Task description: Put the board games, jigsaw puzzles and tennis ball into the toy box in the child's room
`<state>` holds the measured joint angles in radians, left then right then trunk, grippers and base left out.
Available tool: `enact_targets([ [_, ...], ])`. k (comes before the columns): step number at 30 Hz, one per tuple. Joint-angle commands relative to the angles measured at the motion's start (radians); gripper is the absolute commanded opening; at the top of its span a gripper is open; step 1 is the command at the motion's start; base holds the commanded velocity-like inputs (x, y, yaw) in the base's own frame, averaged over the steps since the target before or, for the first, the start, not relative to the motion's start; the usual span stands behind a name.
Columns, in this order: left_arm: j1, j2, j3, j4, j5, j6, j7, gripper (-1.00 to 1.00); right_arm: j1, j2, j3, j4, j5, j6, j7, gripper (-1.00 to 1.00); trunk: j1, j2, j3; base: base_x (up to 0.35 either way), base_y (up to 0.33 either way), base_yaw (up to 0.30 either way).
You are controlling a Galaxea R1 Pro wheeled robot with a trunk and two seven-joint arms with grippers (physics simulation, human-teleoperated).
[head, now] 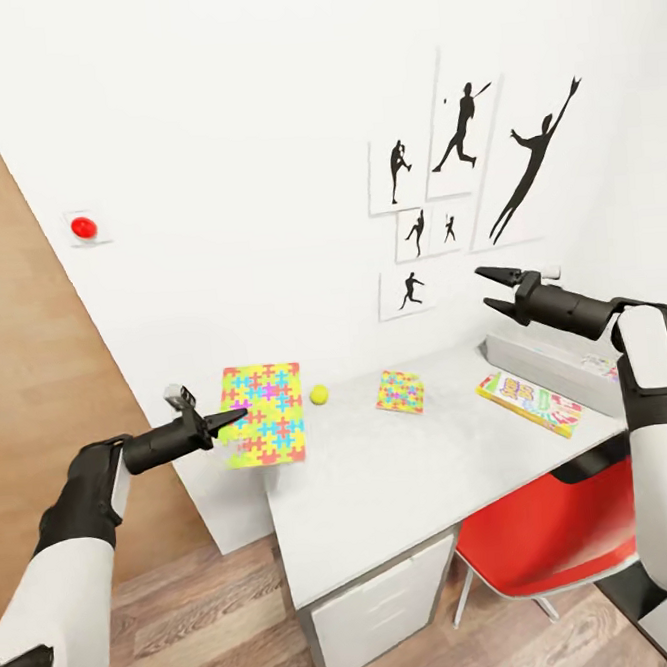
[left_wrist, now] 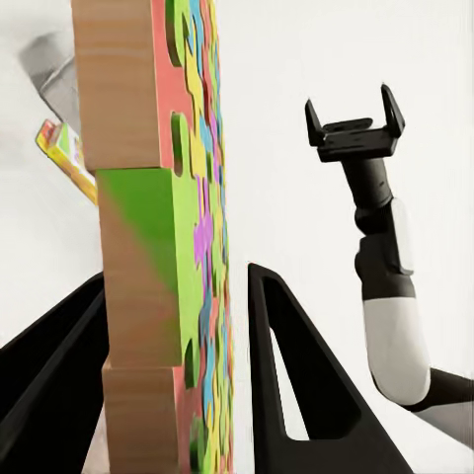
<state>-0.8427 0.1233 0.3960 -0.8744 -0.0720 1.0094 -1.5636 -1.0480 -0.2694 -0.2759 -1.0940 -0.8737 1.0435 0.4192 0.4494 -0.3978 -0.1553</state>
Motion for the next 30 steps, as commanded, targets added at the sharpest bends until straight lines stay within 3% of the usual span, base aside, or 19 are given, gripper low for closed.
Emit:
enact_targets([
  [1, -0.001, -0.005, 0.002, -0.008, -0.008, 0.011, -0.007, -1.0, -0.001, 0.0, -0.002, 0.001, 0.009, 0.004, 0.01, 1.0, 0.001, -0.002, -0.002, 0.0, -0.194, -0.268],
  [20, -0.001, -0.012, 0.0, -0.073, -0.008, 0.021, -0.007, -1.0, 0.002, 0.001, 0.0, 0.002, 0.008, 0.004, 0.01, 1.0, 0.001, -0.002, -0.002, 0.083, -0.157, -0.278],
  [30, 0.012, -0.049, -0.001, -0.151, -0.01, 0.022, -0.007, -1.0, 0.002, 0.002, 0.001, 0.003, 0.008, 0.004, 0.009, 1.0, 0.001, -0.002, -0.002, 0.053, -0.061, -0.279],
])
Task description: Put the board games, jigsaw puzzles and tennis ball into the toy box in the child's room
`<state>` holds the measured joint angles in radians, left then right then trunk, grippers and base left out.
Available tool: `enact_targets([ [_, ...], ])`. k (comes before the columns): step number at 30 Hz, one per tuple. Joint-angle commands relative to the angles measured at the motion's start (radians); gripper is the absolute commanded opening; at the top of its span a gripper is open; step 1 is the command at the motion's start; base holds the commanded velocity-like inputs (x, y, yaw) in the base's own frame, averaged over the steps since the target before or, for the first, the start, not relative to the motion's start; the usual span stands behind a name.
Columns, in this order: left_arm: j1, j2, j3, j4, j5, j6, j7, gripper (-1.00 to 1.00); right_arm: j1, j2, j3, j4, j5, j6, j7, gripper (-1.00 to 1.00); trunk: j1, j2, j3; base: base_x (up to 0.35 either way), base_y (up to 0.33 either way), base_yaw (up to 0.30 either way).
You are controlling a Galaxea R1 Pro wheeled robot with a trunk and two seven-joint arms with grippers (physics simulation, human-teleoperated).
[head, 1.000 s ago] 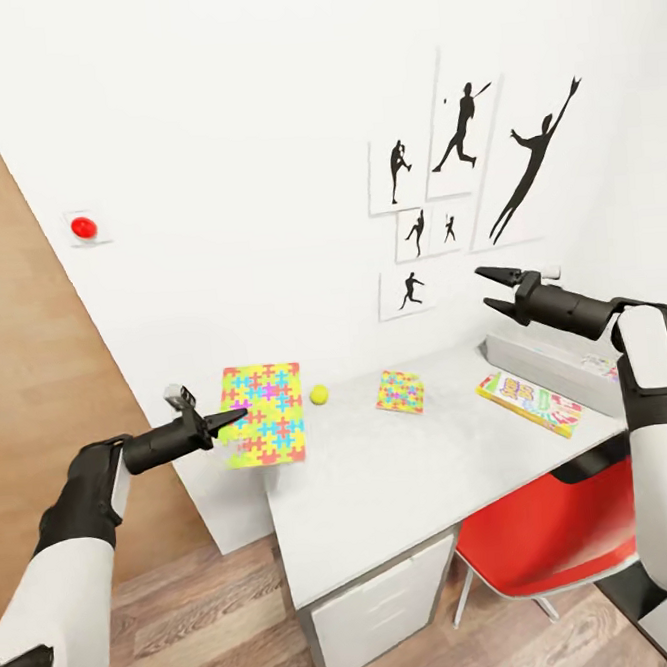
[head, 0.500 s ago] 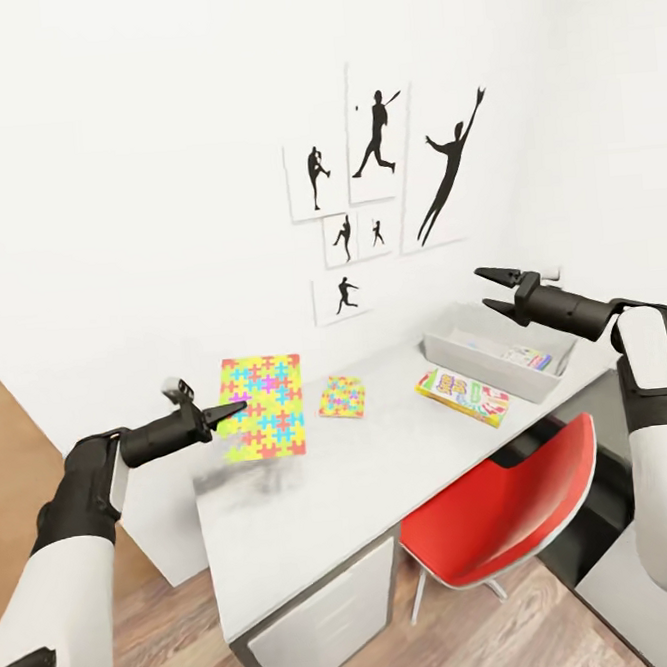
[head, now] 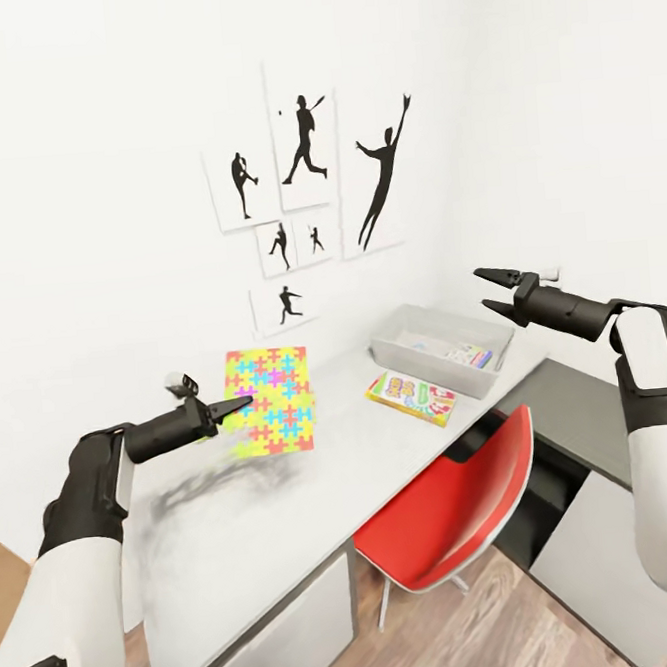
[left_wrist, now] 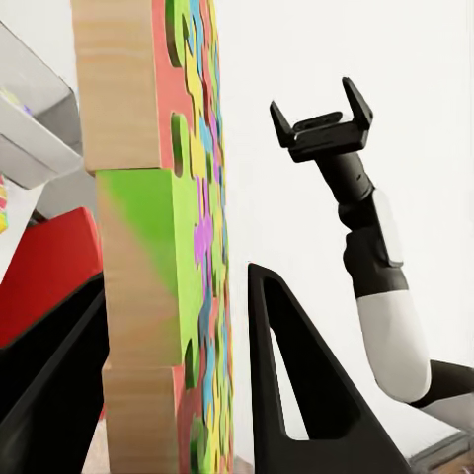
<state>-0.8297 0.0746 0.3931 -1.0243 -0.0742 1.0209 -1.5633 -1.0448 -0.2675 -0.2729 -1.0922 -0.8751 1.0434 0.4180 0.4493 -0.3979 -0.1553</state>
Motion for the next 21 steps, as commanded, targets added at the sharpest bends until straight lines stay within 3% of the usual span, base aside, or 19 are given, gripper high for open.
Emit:
enact_targets([
  [1, -0.001, -0.002, 0.002, -0.004, -0.008, 0.01, -0.007, -1.0, -0.001, 0.0, -0.002, 0.001, 0.01, 0.004, 0.01, 1.0, 0.001, -0.002, -0.002, 0.066, -0.171, -0.279],
  [18, 0.0, -0.009, 0.003, -0.008, -0.015, 0.013, -0.007, -1.0, -0.001, 0.011, 0.001, -0.002, 0.014, 0.004, 0.01, 1.0, 0.001, -0.002, -0.002, 0.185, -0.237, -0.262],
  [21, 0.0, -0.009, 0.003, -0.008, -0.016, 0.013, -0.007, -1.0, 0.0, 0.014, 0.03, -0.003, 0.014, 0.004, 0.009, 1.0, 0.001, -0.002, -0.002, 0.248, -0.199, -0.05],
])
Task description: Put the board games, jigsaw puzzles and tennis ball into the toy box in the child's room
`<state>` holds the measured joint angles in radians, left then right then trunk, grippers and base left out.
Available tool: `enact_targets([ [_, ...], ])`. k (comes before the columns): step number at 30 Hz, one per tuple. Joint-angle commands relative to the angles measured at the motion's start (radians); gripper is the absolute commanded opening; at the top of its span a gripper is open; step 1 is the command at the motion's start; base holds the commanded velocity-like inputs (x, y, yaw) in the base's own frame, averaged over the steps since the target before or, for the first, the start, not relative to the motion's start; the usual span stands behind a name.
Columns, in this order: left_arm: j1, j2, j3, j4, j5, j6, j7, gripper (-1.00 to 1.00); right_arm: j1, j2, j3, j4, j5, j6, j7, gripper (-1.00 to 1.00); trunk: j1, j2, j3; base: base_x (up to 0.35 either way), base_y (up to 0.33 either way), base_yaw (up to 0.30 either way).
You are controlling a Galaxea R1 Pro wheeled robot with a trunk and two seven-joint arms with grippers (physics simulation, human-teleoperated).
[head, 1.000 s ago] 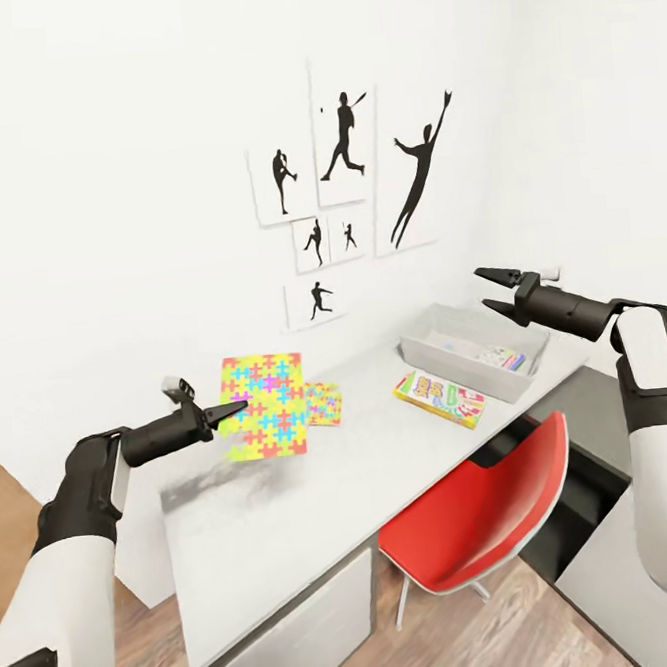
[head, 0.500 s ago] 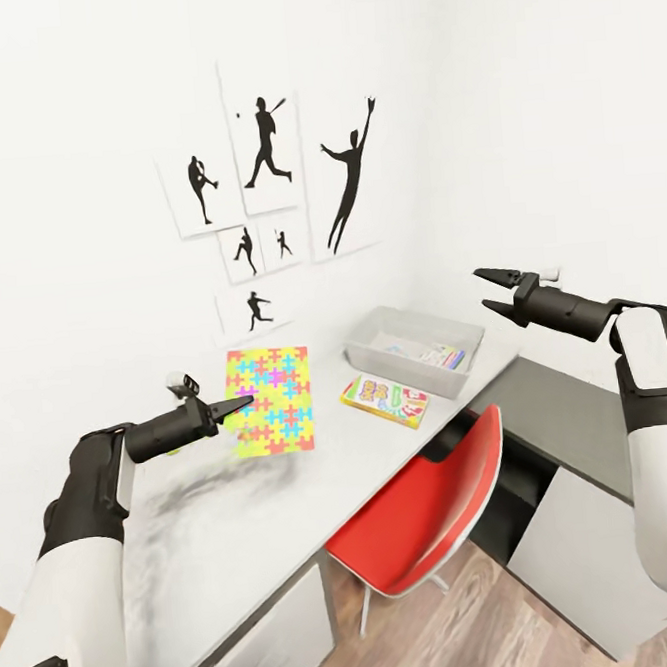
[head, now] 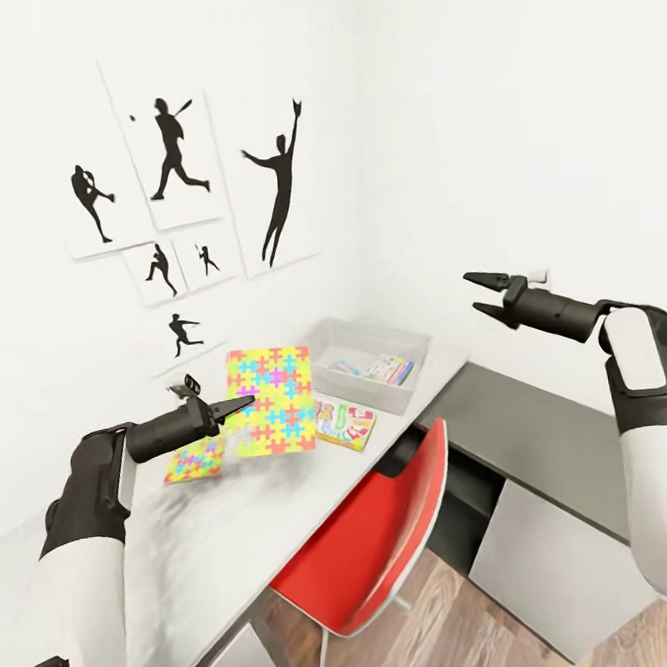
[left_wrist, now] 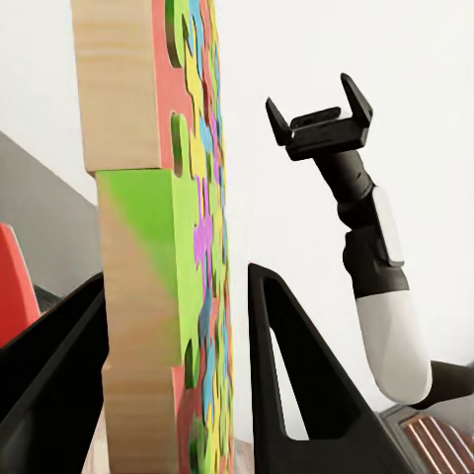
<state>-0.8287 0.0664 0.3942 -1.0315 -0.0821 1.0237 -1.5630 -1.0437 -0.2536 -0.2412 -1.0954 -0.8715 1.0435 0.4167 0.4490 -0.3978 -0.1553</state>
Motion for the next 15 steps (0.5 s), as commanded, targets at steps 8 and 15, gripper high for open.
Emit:
enact_targets([
  [8, -0.001, -0.001, 0.002, -0.001, -0.007, 0.01, -0.008, -1.0, -0.001, 0.002, 0.04, 0.0, 0.008, 0.004, 0.007, 1.0, 0.001, -0.002, -0.002, 0.263, -0.182, -0.006],
  [15, -0.001, -0.011, 0.0, -0.001, -0.008, 0.01, -0.008, -1.0, -0.001, 0.003, 0.042, 0.0, 0.008, 0.004, 0.005, 1.0, 0.001, -0.002, -0.002, 0.161, -0.273, 0.013],
])
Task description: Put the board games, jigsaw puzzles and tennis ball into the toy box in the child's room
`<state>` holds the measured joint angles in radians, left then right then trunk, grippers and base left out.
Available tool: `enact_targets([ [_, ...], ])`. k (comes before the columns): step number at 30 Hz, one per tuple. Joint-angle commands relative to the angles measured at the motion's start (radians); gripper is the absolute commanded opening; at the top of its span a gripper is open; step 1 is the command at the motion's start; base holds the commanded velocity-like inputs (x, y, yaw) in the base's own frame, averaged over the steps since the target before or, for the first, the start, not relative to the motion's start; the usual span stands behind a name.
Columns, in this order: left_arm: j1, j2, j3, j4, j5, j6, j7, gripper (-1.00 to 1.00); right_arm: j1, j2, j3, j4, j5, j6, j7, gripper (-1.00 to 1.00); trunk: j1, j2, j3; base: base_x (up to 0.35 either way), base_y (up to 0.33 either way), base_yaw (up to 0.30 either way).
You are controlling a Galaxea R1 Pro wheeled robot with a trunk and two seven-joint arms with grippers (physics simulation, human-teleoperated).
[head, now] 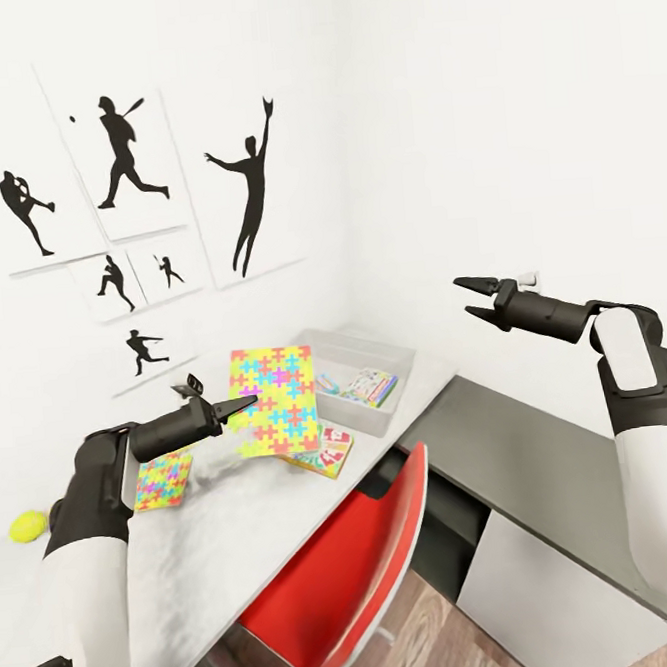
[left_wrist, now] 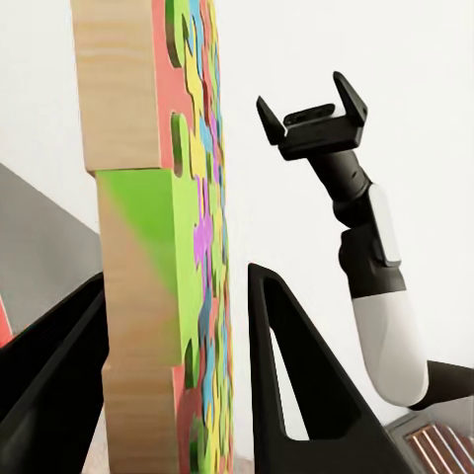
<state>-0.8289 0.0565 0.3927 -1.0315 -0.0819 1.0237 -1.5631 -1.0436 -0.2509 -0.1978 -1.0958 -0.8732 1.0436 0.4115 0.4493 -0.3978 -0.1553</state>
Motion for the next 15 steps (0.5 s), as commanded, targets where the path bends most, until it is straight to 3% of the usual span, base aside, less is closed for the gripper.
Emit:
enact_targets([
  [1, -0.001, -0.001, 0.002, -0.001, -0.008, 0.01, -0.008, -1.0, -0.001, 0.0, -0.002, 0.001, 0.01, 0.004, 0.01, 1.0, 0.001, -0.002, -0.002, 0.037, -0.298, 0.091],
  [8, -0.001, -0.003, 0.003, -0.001, -0.007, 0.01, -0.008, -1.0, -0.001, 0.001, 0.006, 0.001, 0.011, 0.004, 0.01, 1.0, 0.001, -0.002, -0.001, 0.036, -0.281, 0.15],
  [15, -0.001, -0.002, 0.003, -0.001, -0.001, 0.01, -0.008, -1.0, -0.001, 0.001, 0.03, 0.001, 0.01, 0.004, 0.01, 1.0, 0.001, -0.002, 0.0, 0.099, -0.057, 0.098],
])
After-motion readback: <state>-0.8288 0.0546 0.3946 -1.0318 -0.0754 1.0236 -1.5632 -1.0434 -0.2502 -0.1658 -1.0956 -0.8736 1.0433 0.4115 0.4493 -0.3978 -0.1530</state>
